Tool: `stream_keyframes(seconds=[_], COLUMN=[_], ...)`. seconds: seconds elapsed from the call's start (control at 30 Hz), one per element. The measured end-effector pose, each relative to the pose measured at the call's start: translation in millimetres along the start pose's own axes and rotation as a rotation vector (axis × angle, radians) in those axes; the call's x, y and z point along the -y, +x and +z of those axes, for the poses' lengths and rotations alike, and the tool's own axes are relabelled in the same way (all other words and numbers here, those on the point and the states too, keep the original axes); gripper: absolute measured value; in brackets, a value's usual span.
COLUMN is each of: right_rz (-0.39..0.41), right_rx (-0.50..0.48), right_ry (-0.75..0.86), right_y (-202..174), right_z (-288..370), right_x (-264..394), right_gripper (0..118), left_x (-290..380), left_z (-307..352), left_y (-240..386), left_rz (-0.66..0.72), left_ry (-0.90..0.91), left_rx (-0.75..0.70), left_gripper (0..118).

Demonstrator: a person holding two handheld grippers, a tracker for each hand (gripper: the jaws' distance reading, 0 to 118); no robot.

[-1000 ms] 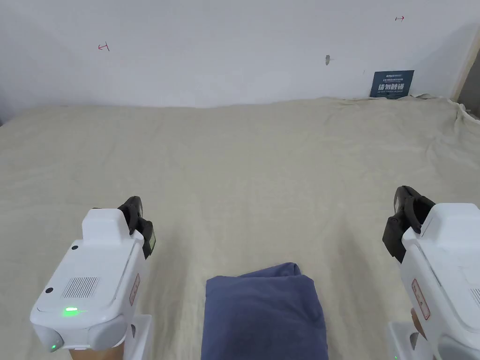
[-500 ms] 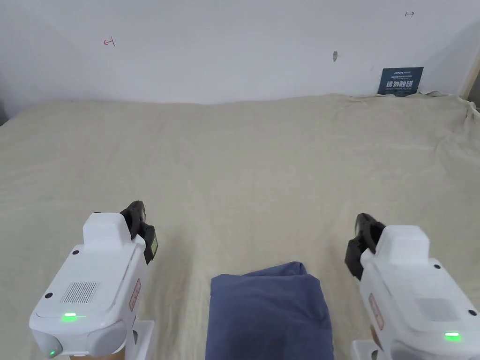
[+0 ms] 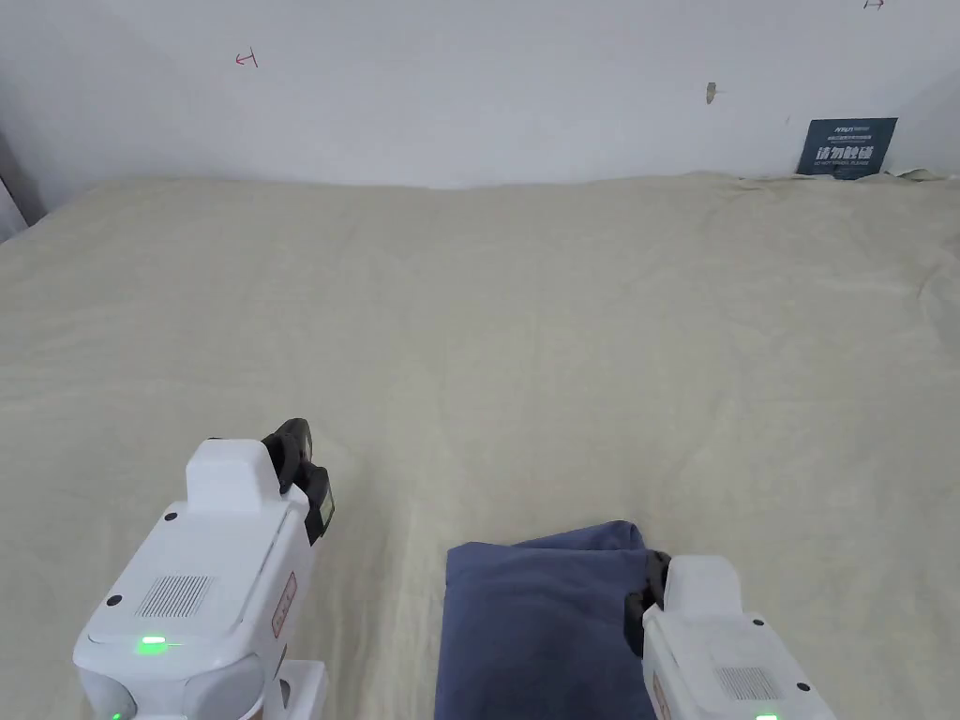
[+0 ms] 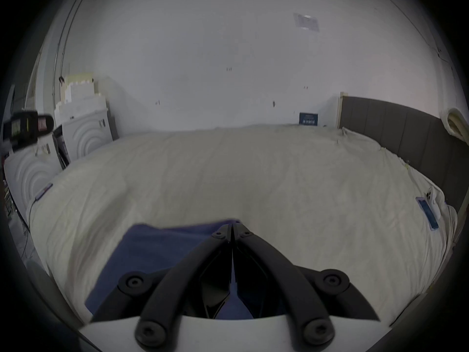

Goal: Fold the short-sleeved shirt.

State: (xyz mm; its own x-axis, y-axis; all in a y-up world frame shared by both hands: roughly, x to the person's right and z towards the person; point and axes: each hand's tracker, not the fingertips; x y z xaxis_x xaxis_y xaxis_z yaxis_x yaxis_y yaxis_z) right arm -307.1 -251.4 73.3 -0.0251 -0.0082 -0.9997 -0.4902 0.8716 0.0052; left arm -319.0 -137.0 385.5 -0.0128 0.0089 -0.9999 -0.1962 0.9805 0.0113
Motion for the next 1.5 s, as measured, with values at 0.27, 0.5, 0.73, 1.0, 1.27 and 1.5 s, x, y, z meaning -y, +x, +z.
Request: stream_keyframes(seconds=[0.27, 0.5, 0.73, 1.0, 1.27, 1.5], right_rz=[0.007, 0.002, -0.004, -0.009, -0.005, -0.004], right_rx=[0.012, 0.003, -0.003, -0.005, -0.009, -0.014], right_ry=[-0.152, -0.143, -0.152, -0.158, -0.161, -0.163], right_y=[-6, -4, -2, -1, -1, 0], right_z=[-27, -25, -26, -25, -25, -24], right_x=[43, 41, 40, 38, 37, 36], right_gripper=[1, 1, 1, 1, 1, 1], left_x=[11, 20, 50, 85, 110, 106], left_z=[-5, -19, -60, -84, -107, -120], left_y=[2, 6, 12, 25, 28, 40], left_rz=[0.005, 0.128, 0.300, 0.261, 0.306, 0.340], left_ry=[-0.047, -0.256, -0.663, -0.935, -1.038, -1.056], left_rx=[0.022, 0.196, 0.434, 0.479, 0.521, 0.591], left_gripper=[0, 0, 9, 94, 106, 93])
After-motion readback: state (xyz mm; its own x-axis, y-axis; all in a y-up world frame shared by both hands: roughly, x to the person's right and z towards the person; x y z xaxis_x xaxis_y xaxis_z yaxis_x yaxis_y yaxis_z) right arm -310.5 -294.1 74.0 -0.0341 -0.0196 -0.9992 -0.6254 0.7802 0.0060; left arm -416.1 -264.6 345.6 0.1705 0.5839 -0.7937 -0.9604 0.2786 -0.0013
